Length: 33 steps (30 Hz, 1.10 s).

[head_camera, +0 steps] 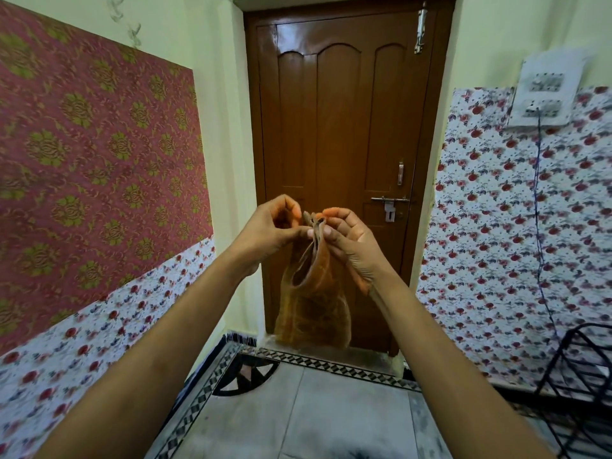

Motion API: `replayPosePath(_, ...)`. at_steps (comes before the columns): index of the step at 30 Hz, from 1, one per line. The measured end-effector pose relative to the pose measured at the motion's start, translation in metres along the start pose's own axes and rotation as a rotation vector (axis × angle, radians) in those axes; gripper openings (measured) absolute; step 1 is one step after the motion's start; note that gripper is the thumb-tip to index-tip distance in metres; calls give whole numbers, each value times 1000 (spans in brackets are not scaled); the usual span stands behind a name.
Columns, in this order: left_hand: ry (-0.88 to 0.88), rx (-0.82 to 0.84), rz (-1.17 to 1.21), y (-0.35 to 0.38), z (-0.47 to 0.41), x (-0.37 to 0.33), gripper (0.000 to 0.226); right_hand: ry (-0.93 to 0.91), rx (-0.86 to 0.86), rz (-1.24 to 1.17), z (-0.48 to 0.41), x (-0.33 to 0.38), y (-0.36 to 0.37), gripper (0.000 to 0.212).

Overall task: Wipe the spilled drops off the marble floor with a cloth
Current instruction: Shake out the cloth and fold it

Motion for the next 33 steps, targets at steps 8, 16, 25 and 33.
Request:
replayPosePath(8,-200,175,74,23,10,15,21,84,-83,133,2,-21,-15,31)
replayPosePath(16,-359,254,-216,25,11,22,58,98,-178,227,21,-38,-29,28)
replayPosePath(25,-221,167,-637,16,-12,-13,27,265,-15,297,37,-88,-6,19)
replayPosePath(33,-236,178,-641,0,-6,-3,23,335,102,208,40,-89,-18,39)
Point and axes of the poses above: each hand's wrist, its own z-axis away from the middle knuckle, its own y-axis out of the palm, x = y × z, the point moved 9 cm from there along -z, towards the middle knuckle, and after that the axes turned 7 degrees about x, right-handed, at the moved point
